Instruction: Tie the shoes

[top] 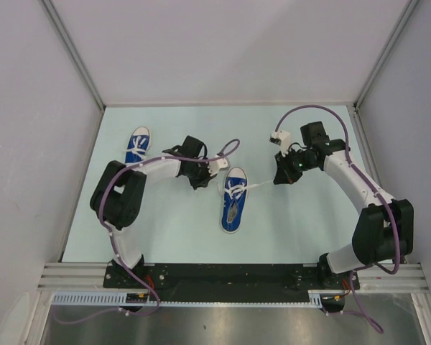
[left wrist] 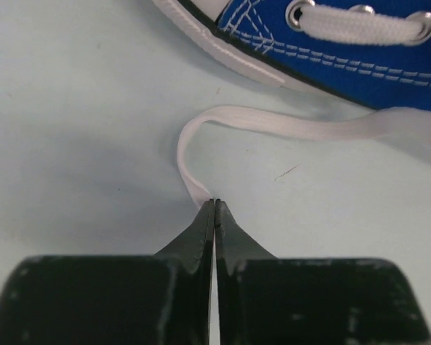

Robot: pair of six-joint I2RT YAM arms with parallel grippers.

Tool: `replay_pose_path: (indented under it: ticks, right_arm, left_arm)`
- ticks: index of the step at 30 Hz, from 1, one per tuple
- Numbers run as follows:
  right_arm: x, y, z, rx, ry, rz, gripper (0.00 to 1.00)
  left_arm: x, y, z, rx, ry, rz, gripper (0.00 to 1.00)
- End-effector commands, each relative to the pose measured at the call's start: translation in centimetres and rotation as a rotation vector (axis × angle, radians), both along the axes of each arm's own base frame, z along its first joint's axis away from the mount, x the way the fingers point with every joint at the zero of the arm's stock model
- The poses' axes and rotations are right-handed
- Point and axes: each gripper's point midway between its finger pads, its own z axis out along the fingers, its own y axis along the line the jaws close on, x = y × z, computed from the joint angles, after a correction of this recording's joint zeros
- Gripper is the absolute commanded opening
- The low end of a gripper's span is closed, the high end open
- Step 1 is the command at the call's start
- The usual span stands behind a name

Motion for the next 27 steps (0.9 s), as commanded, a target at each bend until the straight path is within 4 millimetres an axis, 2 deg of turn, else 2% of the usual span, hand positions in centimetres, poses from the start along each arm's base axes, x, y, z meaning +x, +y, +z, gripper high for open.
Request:
replay_pose_path:
  ticks: [1,3,4,5,6,7,11,14,18,19,20,21,22,23,24,25,27]
  right_arm:
    - [-0.7,-0.5,0.8,-0.012,-0.015,0.000,0.00]
    - [-0.8,-0.7,0.8,-0.019,-0.012,-0.003,0.00]
    - [-0.7,-0.8,0.9,-0.020,-0.015,-0.005,0.00]
    - [-0.8,-0.8,0.9,-0.022,-0.017,-0.004,0.00]
    - [-0.8,-1.0,0.9,-0.025,-0.016,-0.009,0.00]
    - [-0.9,-0.9,0.9,-0.026,-0.013,-0.007,0.00]
    - [-1.0,-1.2,0.8,-0.029,-0.020,-0.017,0.00]
    - [-0.9,-1.3,0.6,-0.036,-0.023,-0.025,0.00]
    - [-1.2,-1.6,0.6,-0.046,-0.028,-0.036,0.00]
    - [-1.3,-1.7,0.5,-0.045,-0.027,-0.041,0.00]
    - [-1.4,-1.7,0.5,-0.037,-0.027,-0.041,0.00]
    - [-1.4,-1.5,0.5,-0.032,-0.026,-0.038,0.00]
    - [-1.4,-1.3,0.4,-0.026,-0.022,-0.037,0.00]
    - [-1.4,-1.2,0.3,-0.029,-0.021,-0.034,0.00]
    - [-1.4,-1.1,0.2,-0.030,-0.019,-0.031,0.00]
    - [-1.2,-1.1,0.1,-0.030,-0.018,-0.037,0.00]
    - [-1.2,-1.0,0.1,-0.027,-0.018,-0.038,0.00]
  left_arm:
    - [0.9,1.2,2.3,-0.005,-0.037,0.016,0.00]
    - [0.2,1.6,3.8,-0.071,-0.009,0.047,0.00]
    - [0.6,2.5,5.8,-0.109,-0.031,0.087,0.00]
    - [0.4,2.5,7.2,-0.155,-0.030,0.085,0.00]
    - [0.5,3.7,8.0,-0.169,-0.029,0.118,0.00]
    - [0.4,4.1,10.2,-0.207,-0.063,0.140,0.00]
    - [-0.4,6.3,13.6,-0.261,-0.118,0.185,0.00]
    - [-1.2,7.4,15.4,-0.292,-0.158,0.218,0.00]
    - [-2.0,8.6,16.7,-0.315,-0.193,0.262,0.00]
    - [-2.6,8.2,16.8,-0.339,-0.191,0.230,0.00]
    - [-3.6,7.9,15.9,-0.342,-0.165,0.187,0.00]
    - [-4.4,7.1,15.7,-0.357,-0.163,0.123,0.05]
    - [-4.6,6.7,15.3,-0.356,-0.178,0.070,0.24]
    - [-4.8,6.3,14.6,-0.344,-0.187,0.029,0.63]
    - [-5.1,5.6,14.0,-0.326,-0.190,-0.020,0.68]
    - [-4.9,5.4,12.9,-0.286,-0.203,-0.094,0.69]
    - [-4.7,4.5,11.8,-0.223,-0.201,-0.173,0.69]
